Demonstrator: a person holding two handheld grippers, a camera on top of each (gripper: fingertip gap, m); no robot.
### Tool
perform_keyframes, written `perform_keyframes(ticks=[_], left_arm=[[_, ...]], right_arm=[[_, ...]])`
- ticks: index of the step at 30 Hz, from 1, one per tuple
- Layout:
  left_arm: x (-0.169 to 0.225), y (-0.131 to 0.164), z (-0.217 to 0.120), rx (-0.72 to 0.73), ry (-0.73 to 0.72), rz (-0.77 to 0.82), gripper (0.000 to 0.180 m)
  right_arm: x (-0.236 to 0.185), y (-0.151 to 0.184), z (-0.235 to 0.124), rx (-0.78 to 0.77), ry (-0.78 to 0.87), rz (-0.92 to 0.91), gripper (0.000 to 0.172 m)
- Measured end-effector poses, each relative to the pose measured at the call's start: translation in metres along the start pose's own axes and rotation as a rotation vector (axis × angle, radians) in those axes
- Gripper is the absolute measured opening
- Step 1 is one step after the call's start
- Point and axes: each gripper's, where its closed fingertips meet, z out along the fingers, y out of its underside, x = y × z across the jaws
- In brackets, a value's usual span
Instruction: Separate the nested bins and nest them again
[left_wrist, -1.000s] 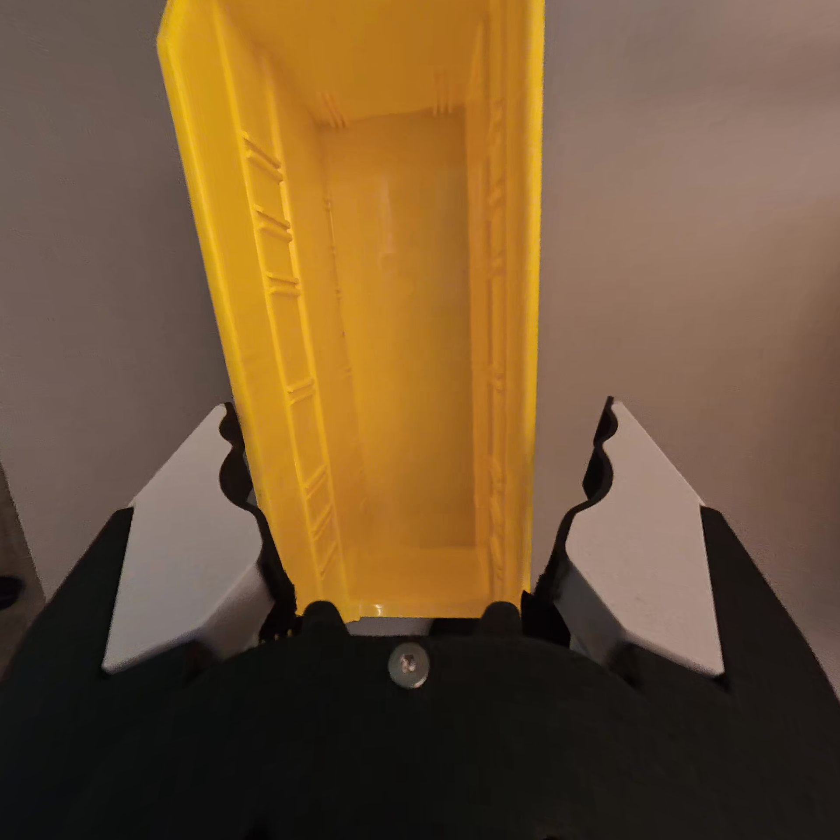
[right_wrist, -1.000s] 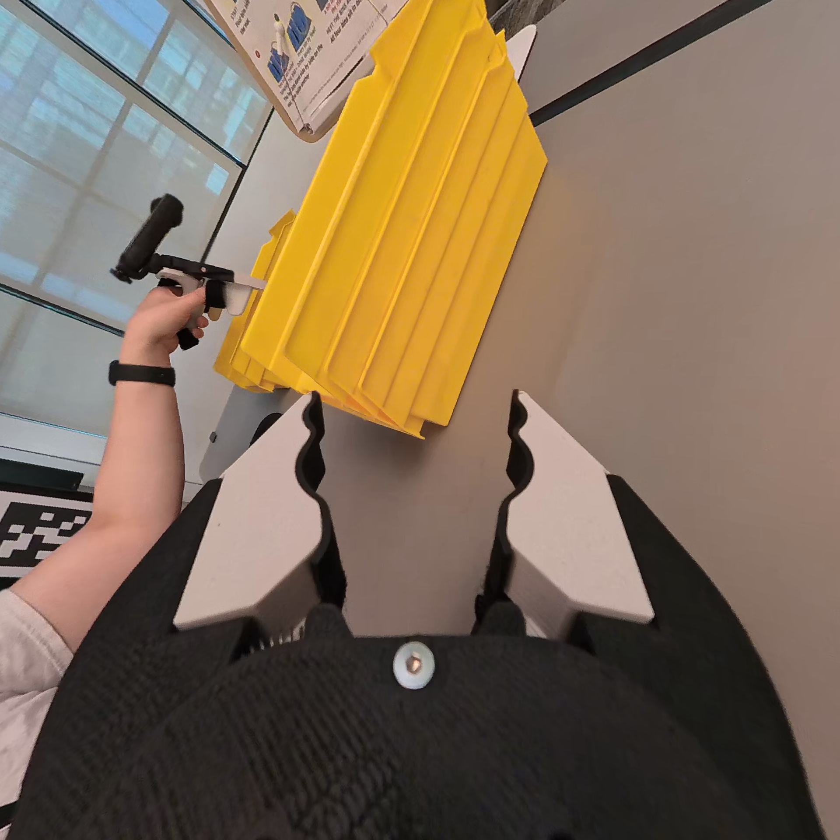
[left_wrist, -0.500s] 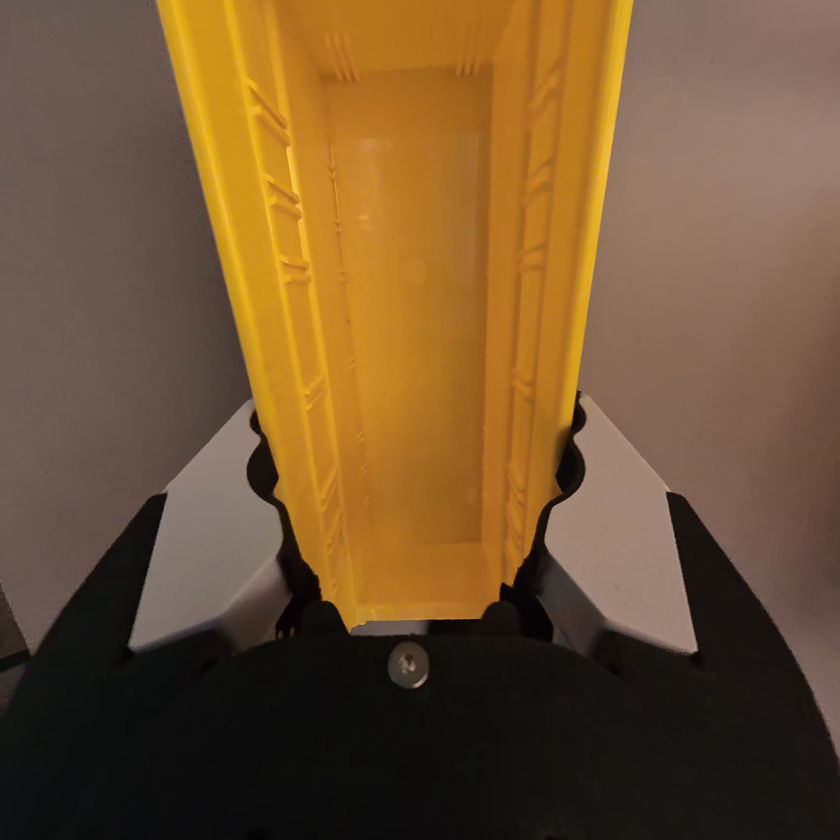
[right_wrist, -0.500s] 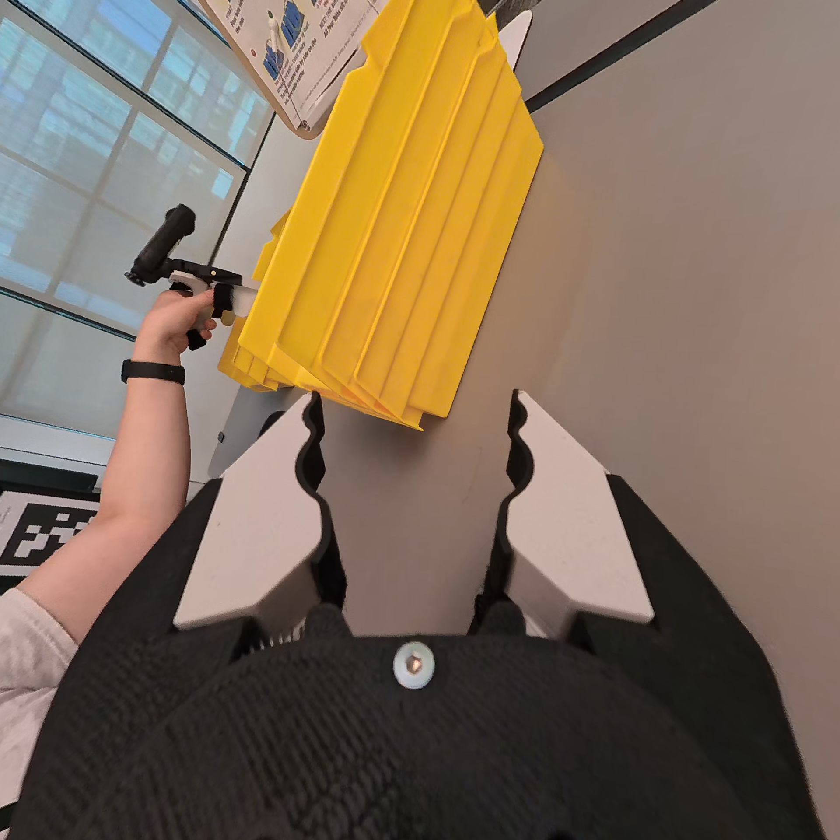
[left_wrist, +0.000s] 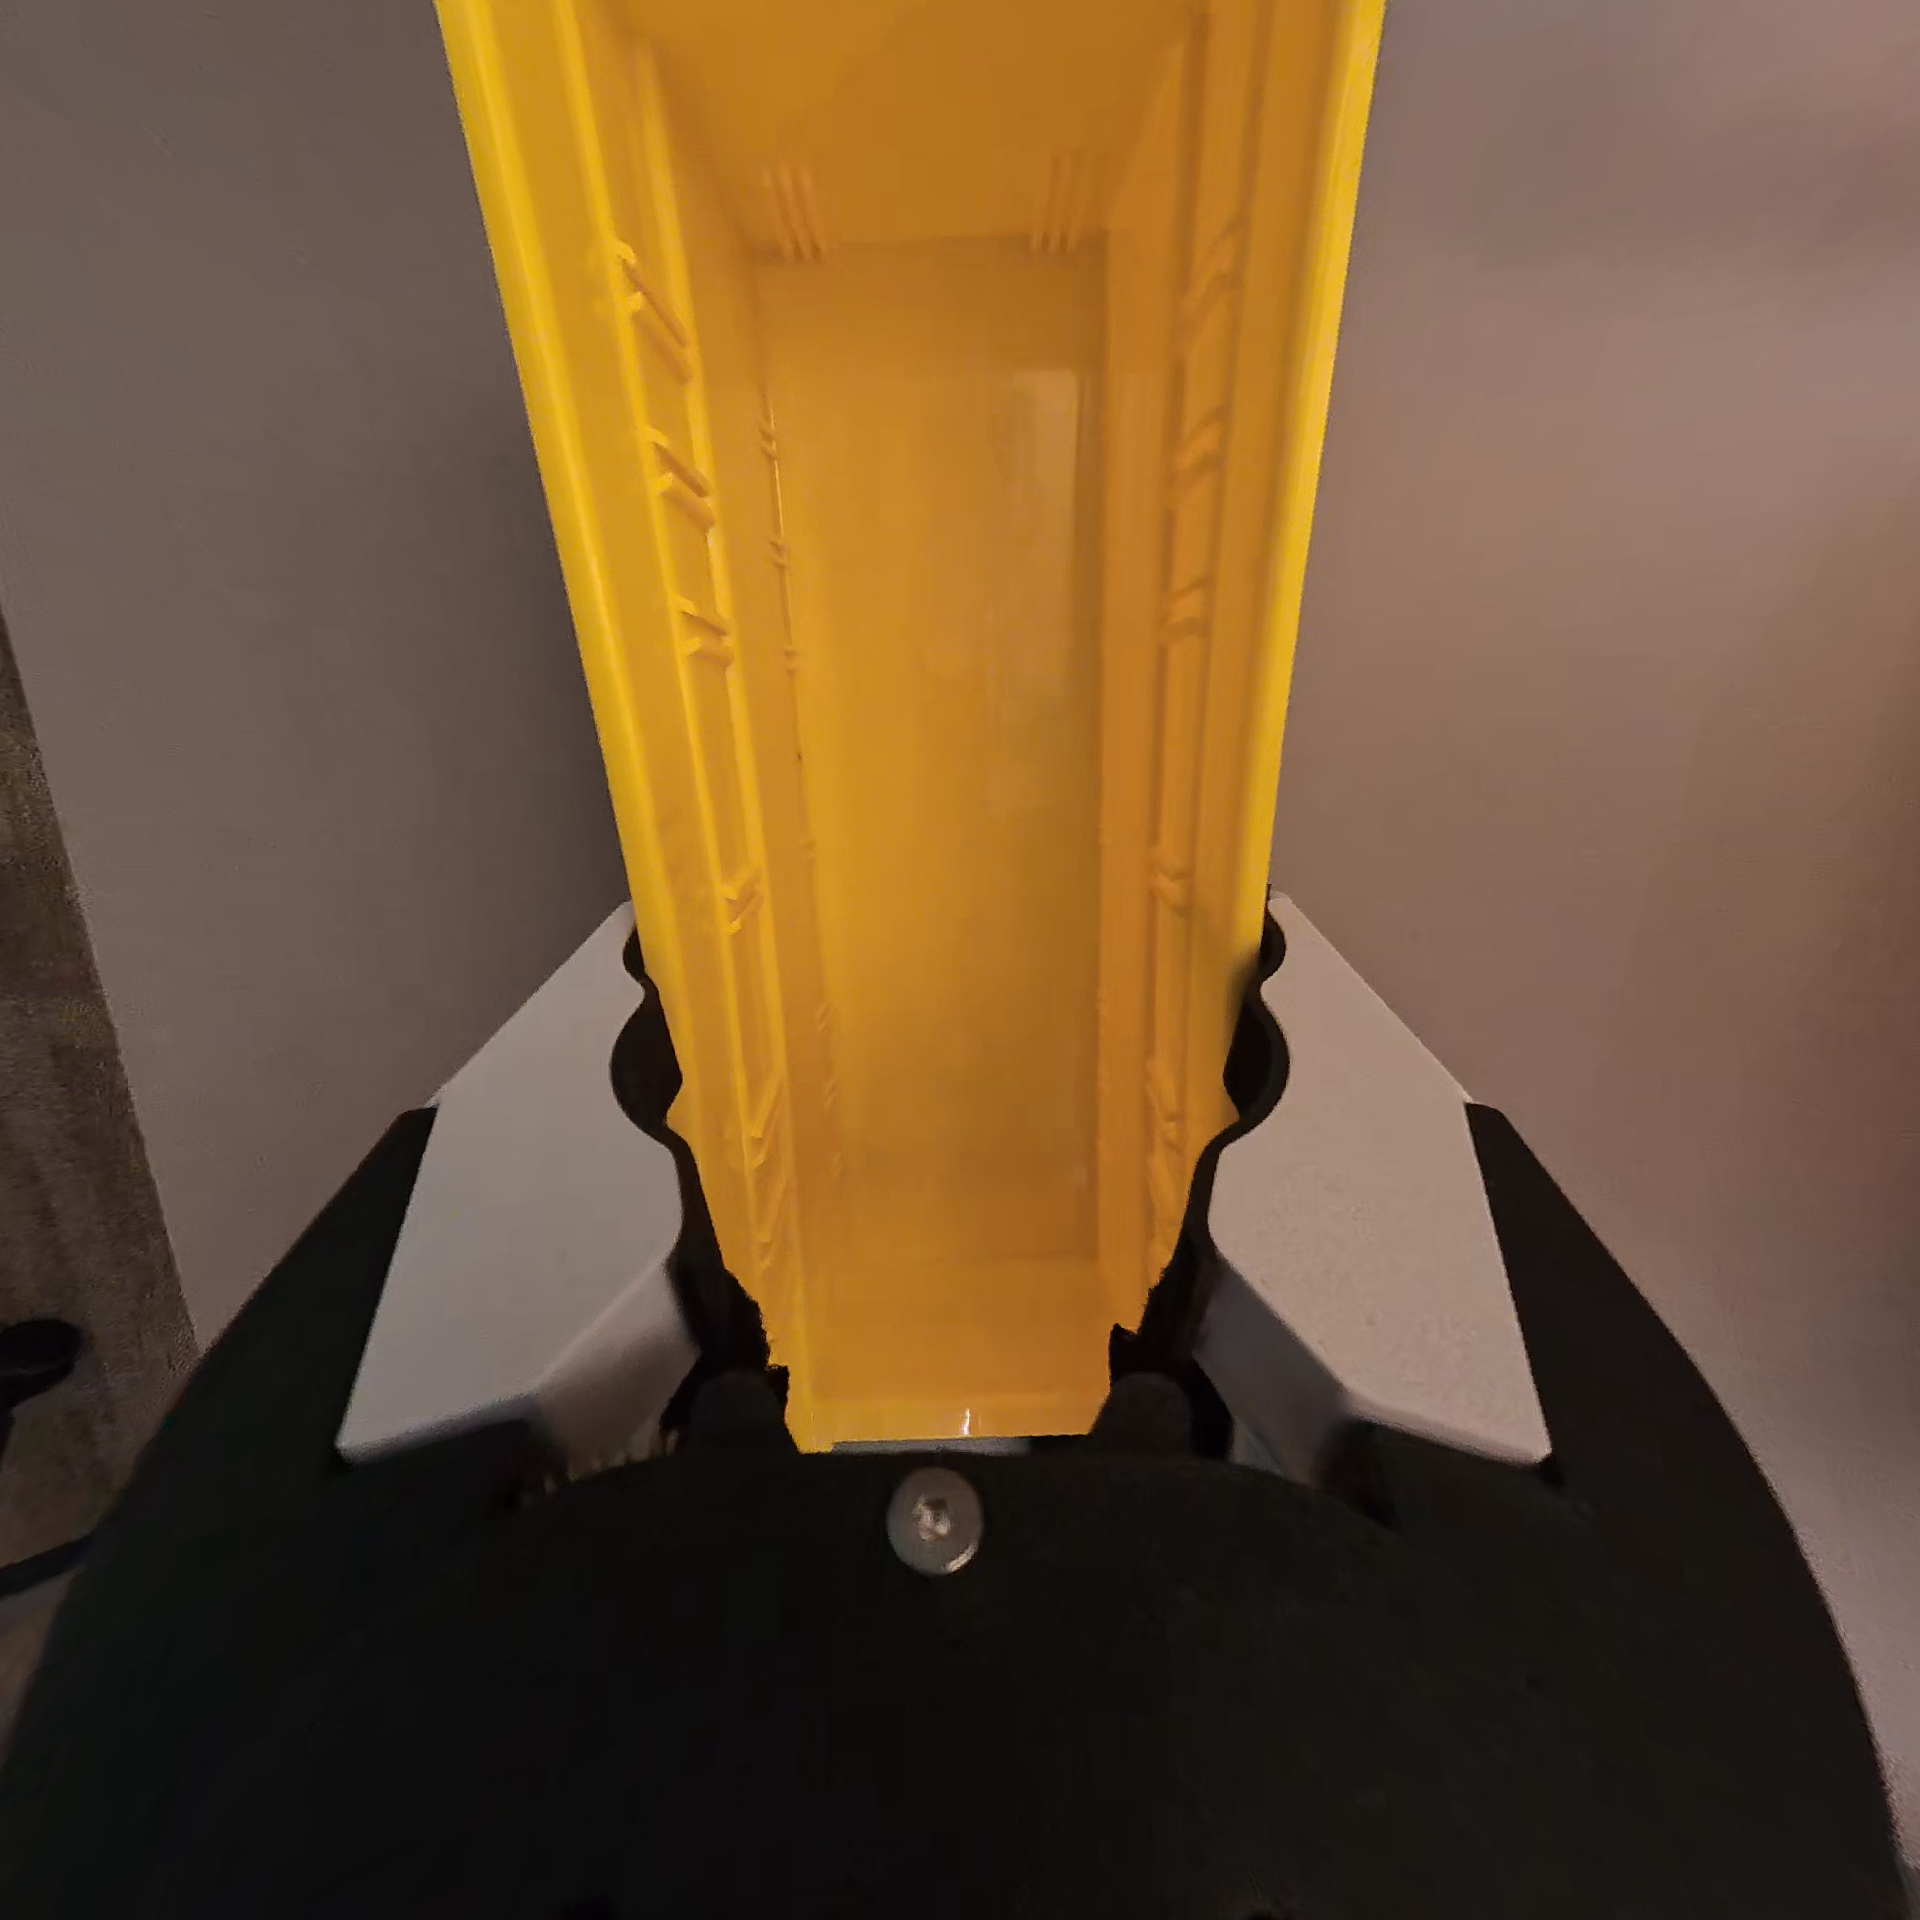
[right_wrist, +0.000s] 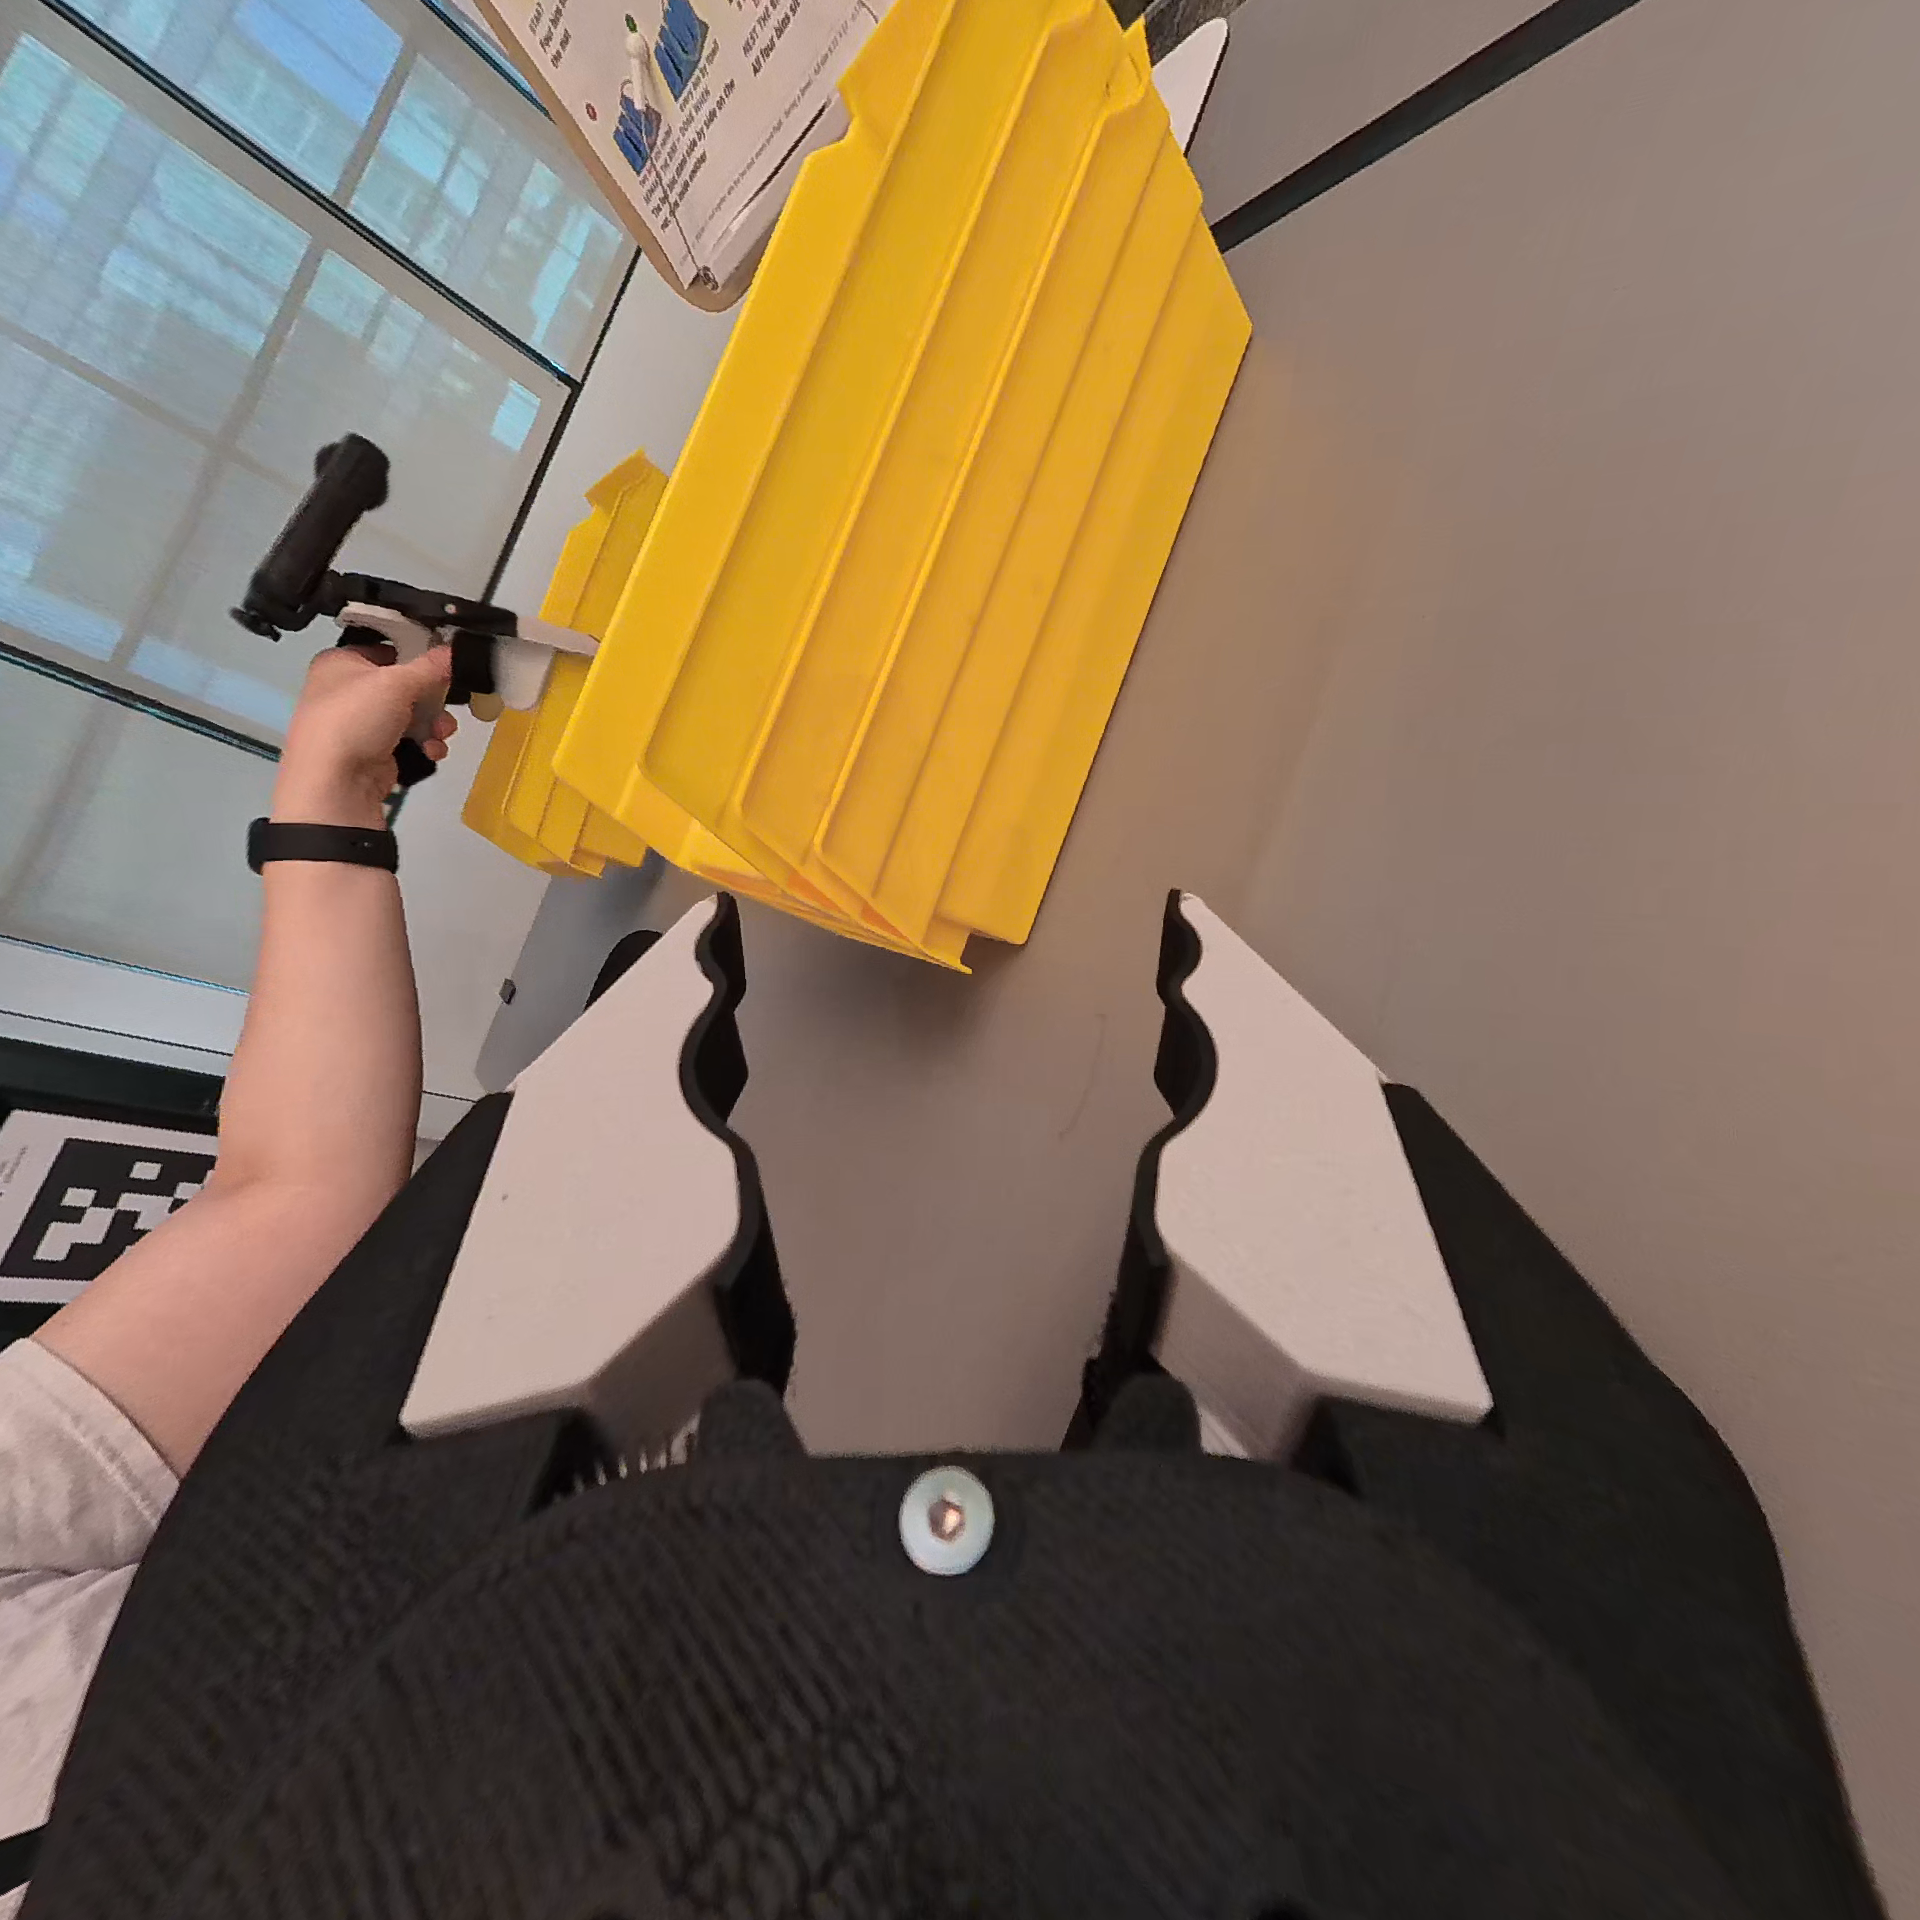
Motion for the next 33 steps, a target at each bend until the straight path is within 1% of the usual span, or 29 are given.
perform_keyframes(ticks=[5, 8, 10, 13, 18, 20, 22, 26, 31, 33], left_arm=[[0.009, -0.004, -0.028, 0.031, 0.005, 0.043, 0.109], [0.024, -0.011, -0.056, 0.071, 0.005, 0.092, 0.109], [0.042, -0.019, -0.078, 0.109, 0.012, 0.13, 0.109], [0.084, -0.033, -0.111, 0.178, 0.056, 0.162, 0.111], [0.185, -0.057, -0.166, 0.225, 0.246, 0.234, 0.111], [0.223, -0.066, -0.182, 0.224, 0.308, 0.254, 0.11], [0.256, -0.072, -0.19, 0.205, 0.35, 0.264, 0.11], [0.311, -0.079, -0.192, 0.195, 0.442, 0.204, 0.108], [0.356, -0.071, -0.189, 0.139, 0.551, 0.079, 0.112], [0.368, -0.063, -0.181, 0.101, 0.56, 0.054, 0.111]], right_arm=[[0.001, -0.001, -0.002, 0.007, 0.002, 0.004, 0.081], [0.003, -0.001, -0.002, 0.01, 0.008, 0.006, 0.081], [0.004, -0.001, -0.002, 0.012, 0.009, 0.012, 0.081], [0.008, -0.002, 0.0, 0.015, 0.019, 0.022, 0.081], [0.012, -0.001, 0.003, 0.006, 0.03, 0.039, 0.081], [0.013, 0.0, 0.004, -0.002, 0.035, 0.041, 0.081], [0.014, 0.002, 0.004, -0.01, 0.042, 0.043, 0.081], [0.014, 0.006, 0.007, -0.024, 0.032, 0.052, 0.081], [0.006, 0.012, 0.017, -0.047, -0.002, 0.048, 0.081], [0.003, 0.016, 0.019, -0.06, -0.009, 0.041, 0.081]])
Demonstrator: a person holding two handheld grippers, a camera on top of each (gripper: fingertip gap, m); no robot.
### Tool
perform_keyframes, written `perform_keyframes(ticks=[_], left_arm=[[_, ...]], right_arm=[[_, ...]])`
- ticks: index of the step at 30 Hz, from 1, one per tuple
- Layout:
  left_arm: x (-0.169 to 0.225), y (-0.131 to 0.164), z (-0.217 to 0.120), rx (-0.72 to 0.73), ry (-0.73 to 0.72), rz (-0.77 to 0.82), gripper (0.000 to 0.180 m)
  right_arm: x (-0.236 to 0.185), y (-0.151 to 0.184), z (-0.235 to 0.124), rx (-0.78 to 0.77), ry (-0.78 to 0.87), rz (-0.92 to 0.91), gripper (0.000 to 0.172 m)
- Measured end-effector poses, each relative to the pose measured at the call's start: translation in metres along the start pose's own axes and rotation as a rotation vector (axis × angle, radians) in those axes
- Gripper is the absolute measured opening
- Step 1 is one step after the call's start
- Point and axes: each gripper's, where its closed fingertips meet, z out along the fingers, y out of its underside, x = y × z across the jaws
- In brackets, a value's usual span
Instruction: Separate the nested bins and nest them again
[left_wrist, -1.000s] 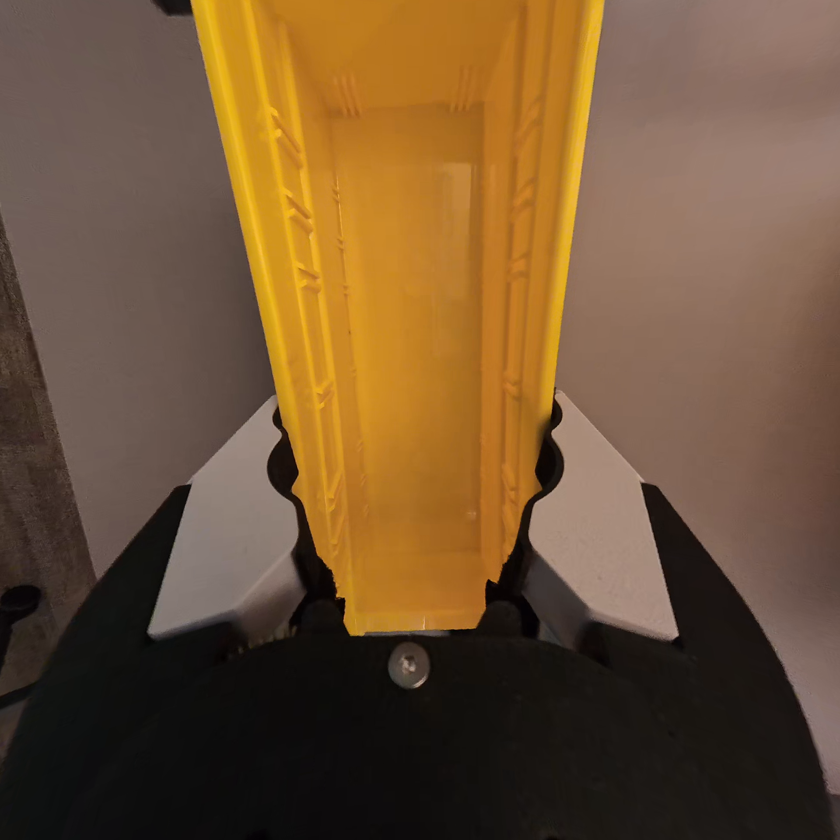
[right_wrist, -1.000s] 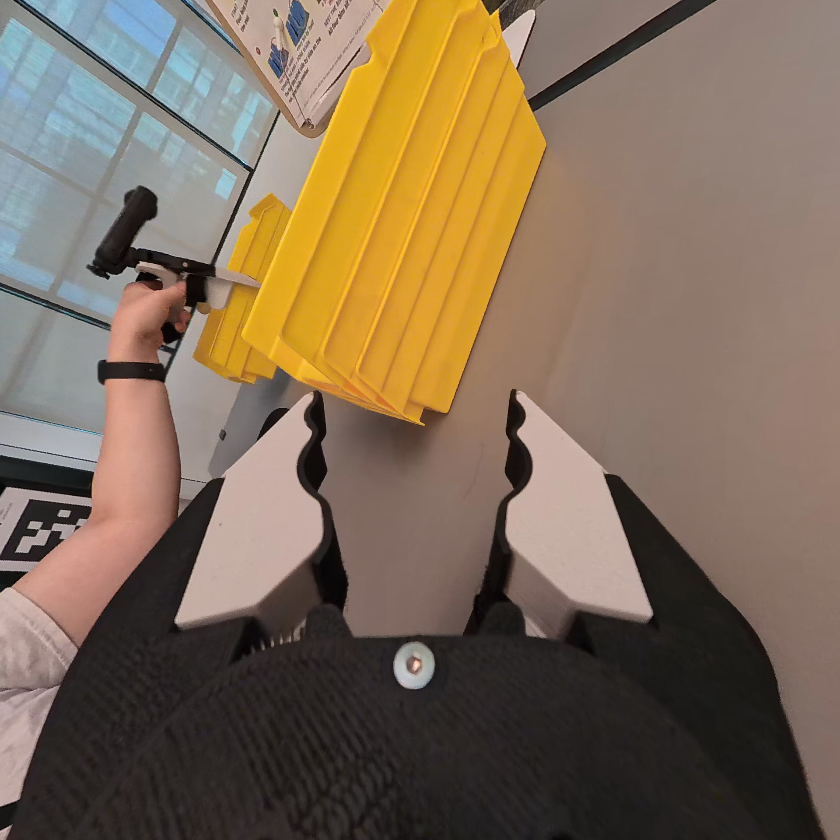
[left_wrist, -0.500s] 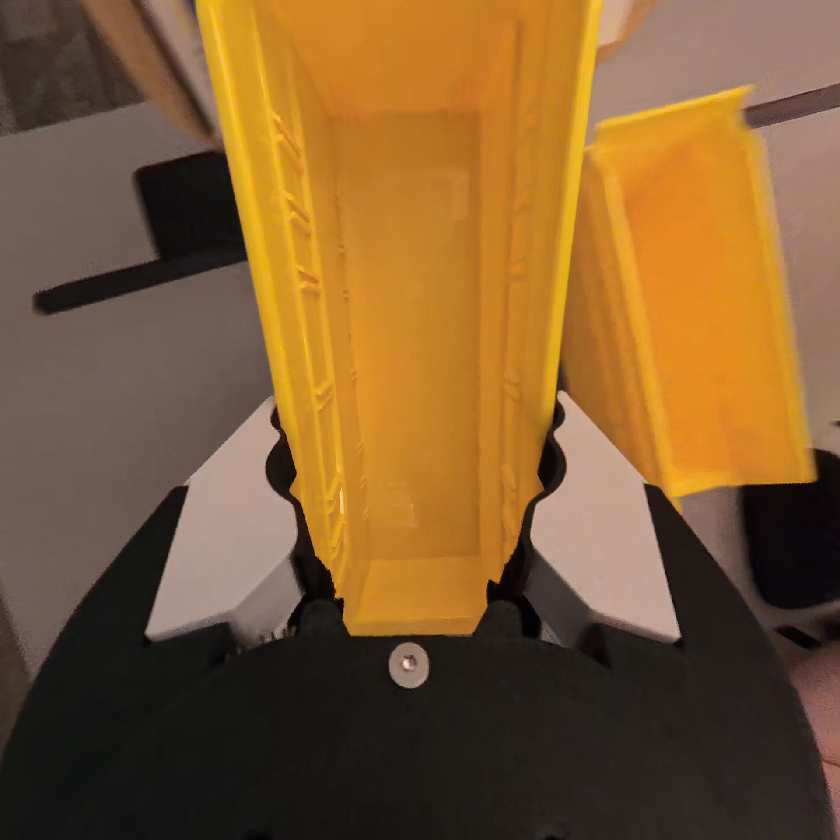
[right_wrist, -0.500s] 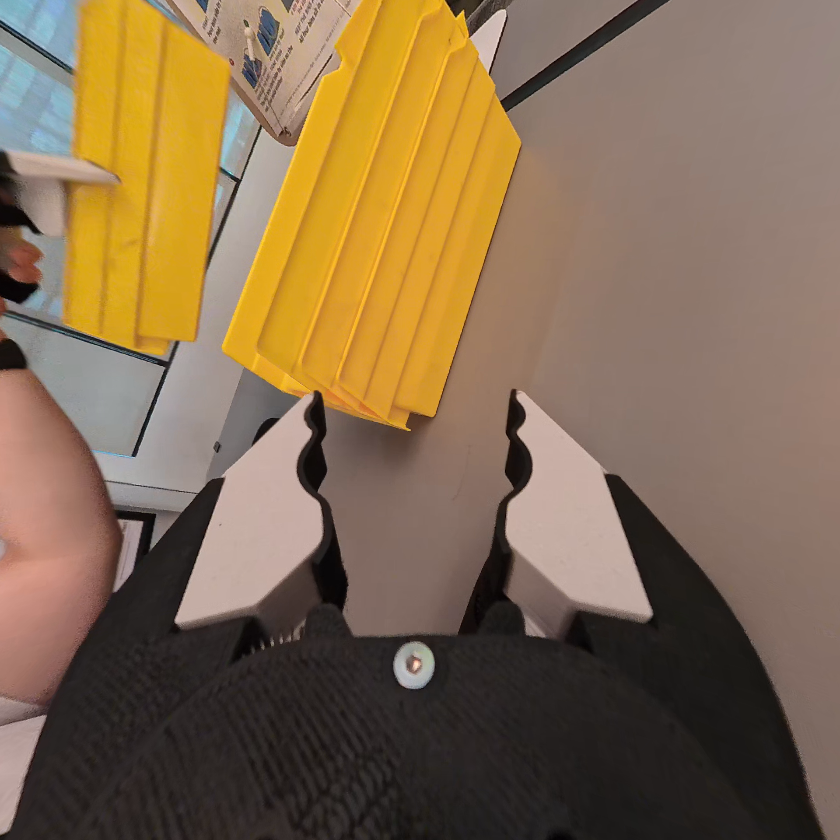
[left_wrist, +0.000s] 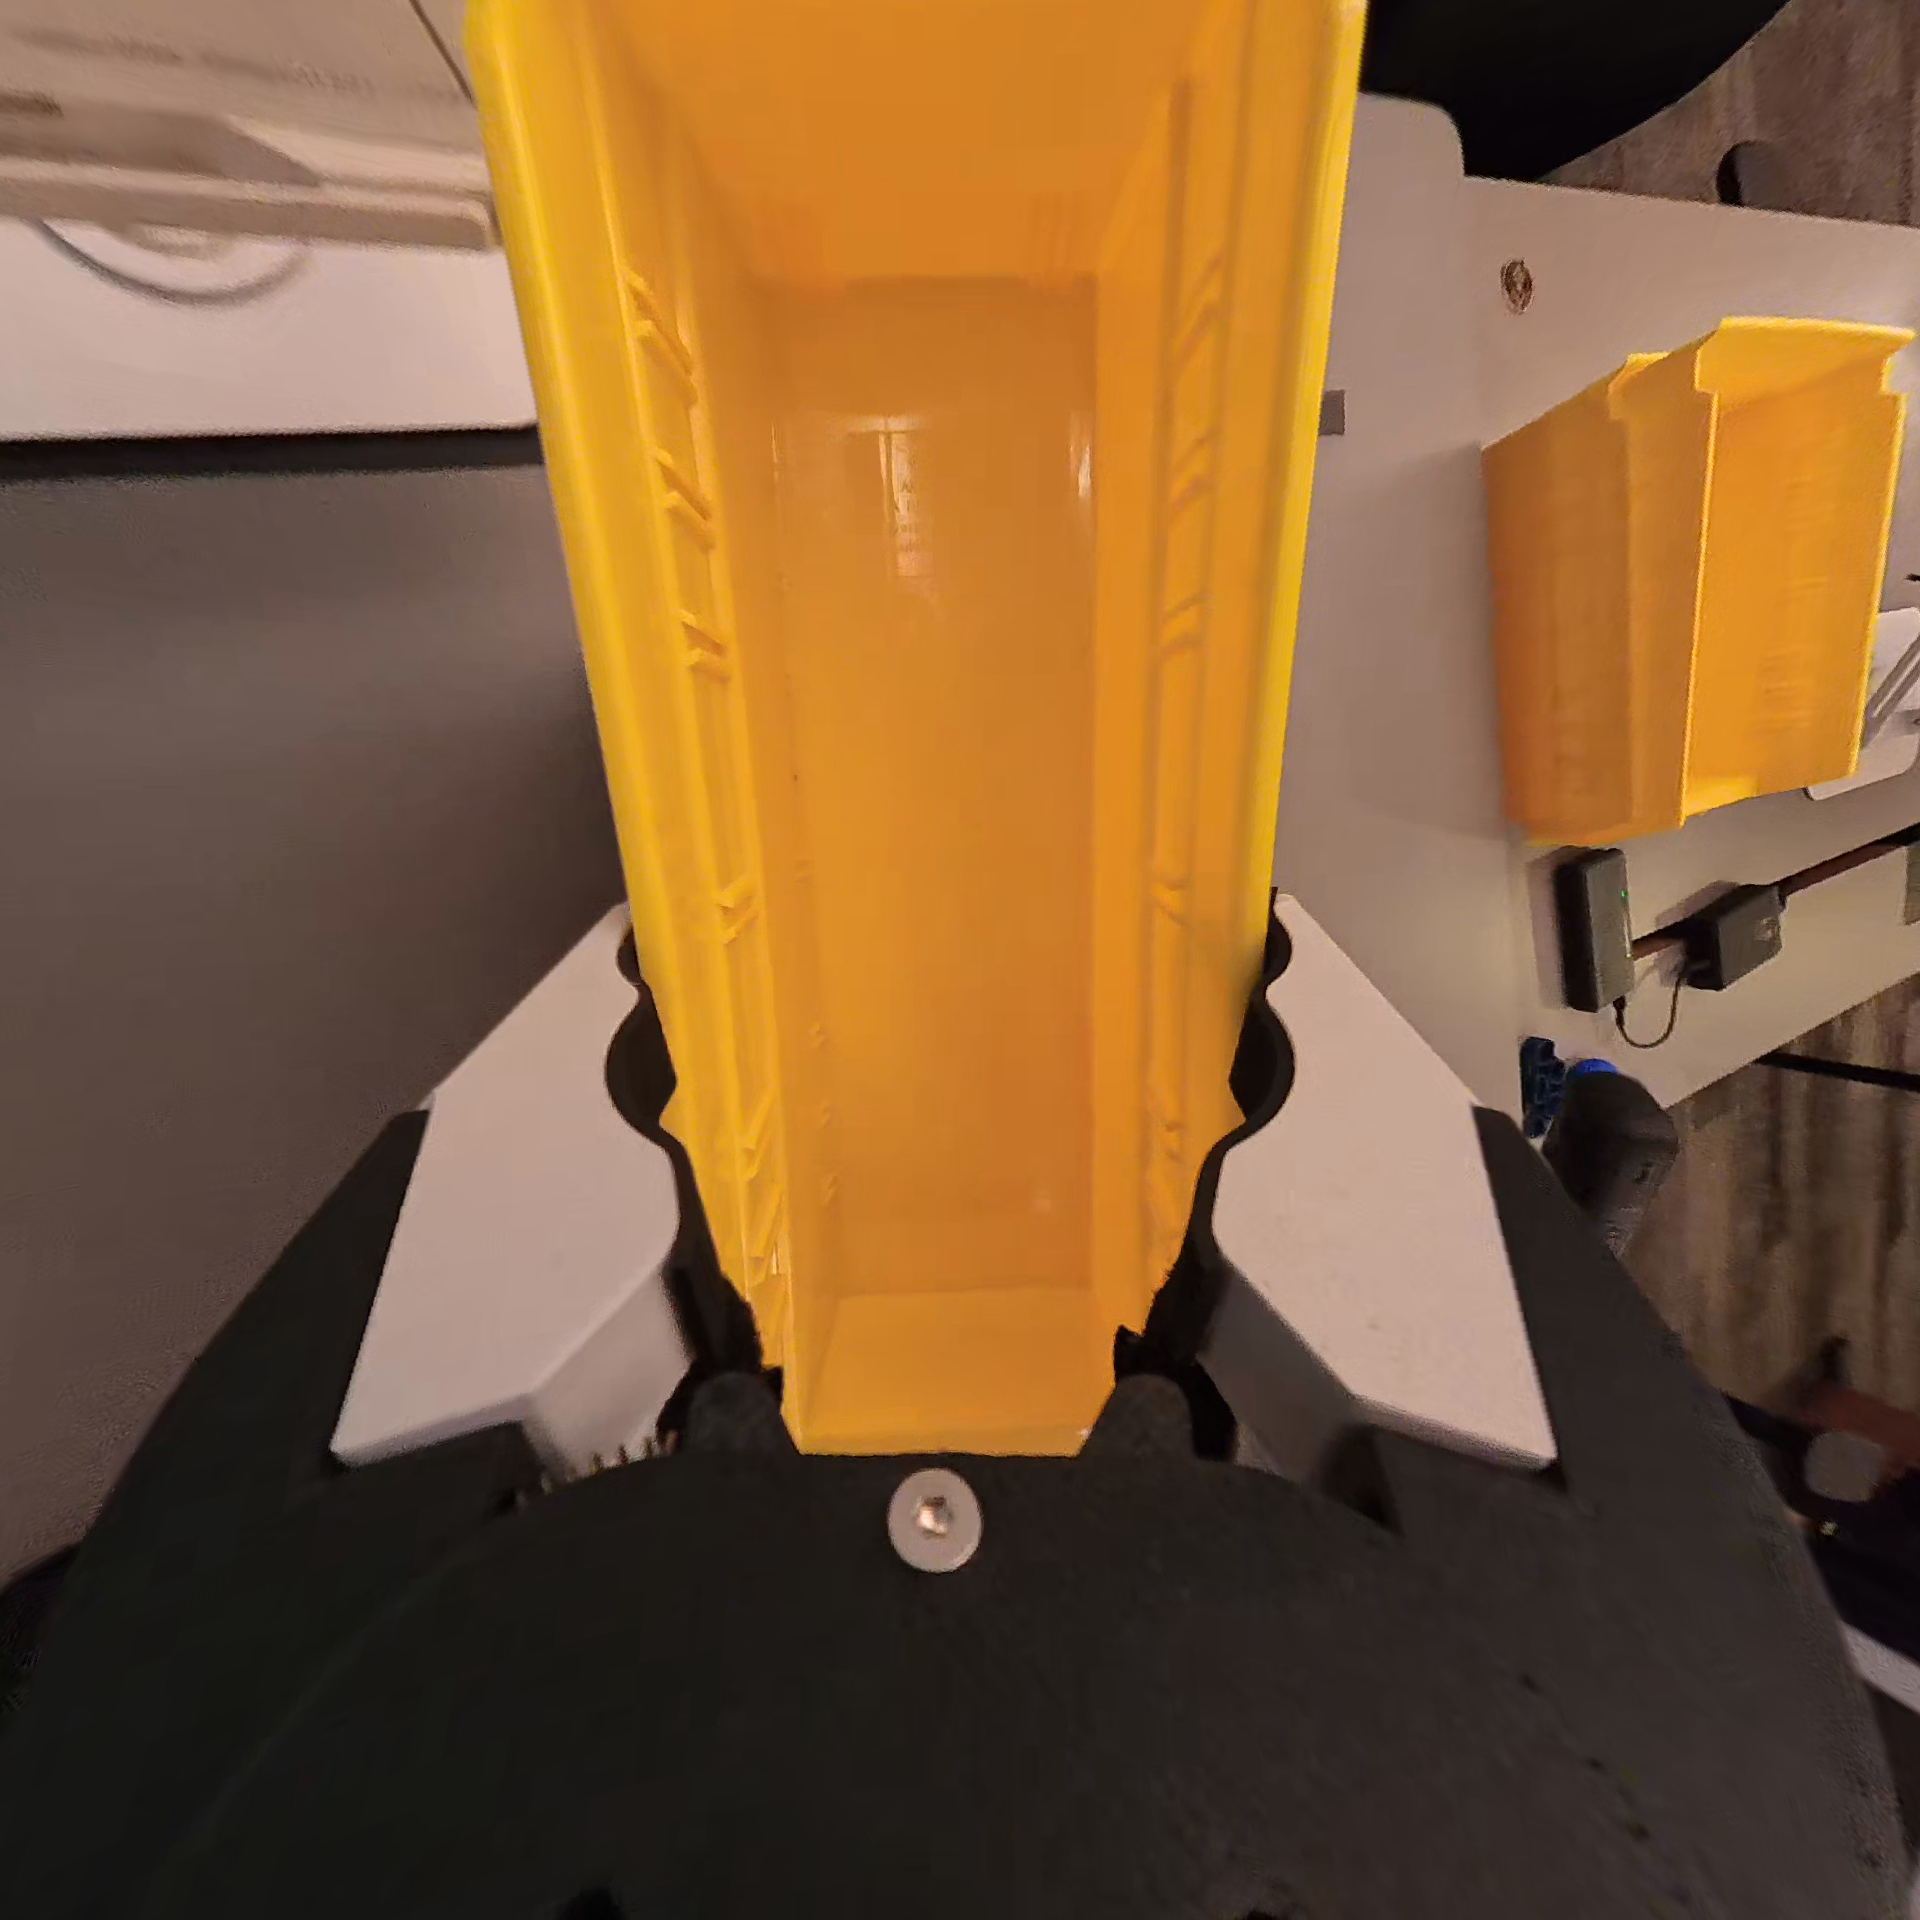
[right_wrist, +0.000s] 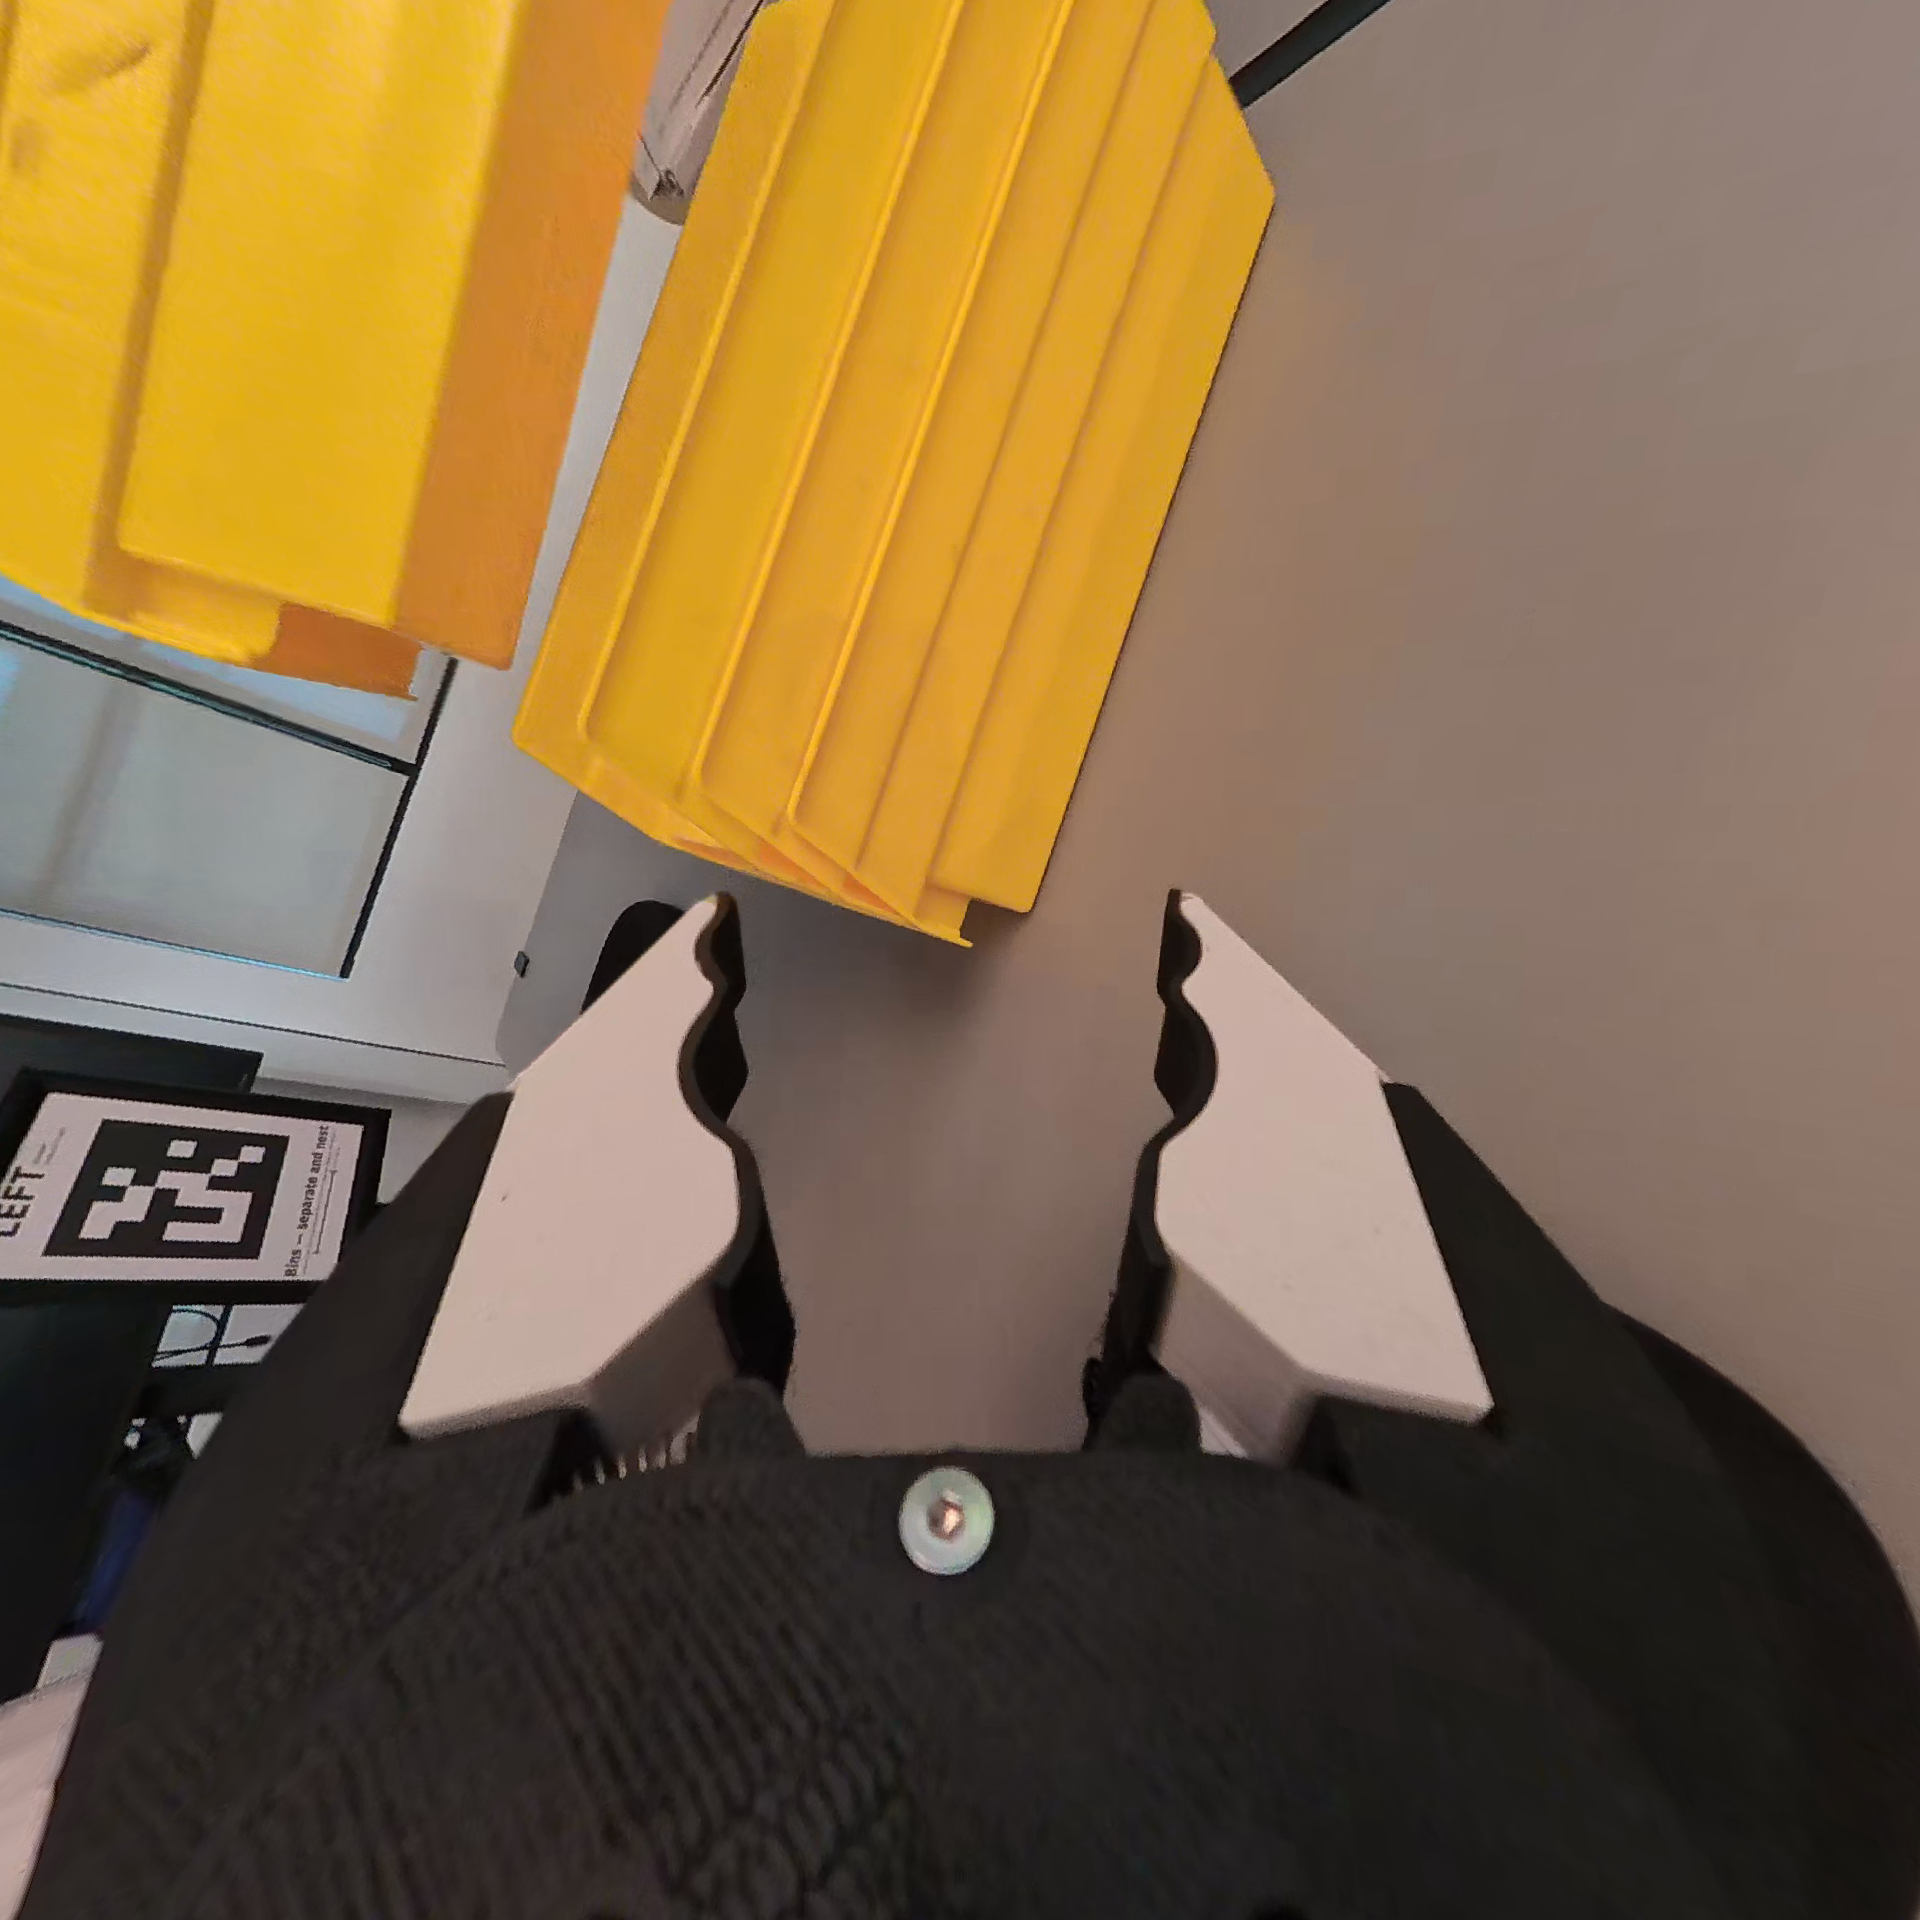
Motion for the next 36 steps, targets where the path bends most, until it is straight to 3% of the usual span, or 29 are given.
perform_keyframes(ticks=[18, 36], left_arm=[[-0.005, 0.029, 0.053, -0.053, -0.211, -0.051, 0.113], [-0.008, 0.028, 0.076, 0.006, -0.362, 0.03, 0.117]], right_arm=[[0.01, 0.013, -0.024, 0.047, -0.029, 0.032, 0.081], [0.017, 0.02, -0.02, 0.017, -0.03, 0.036, 0.081]])
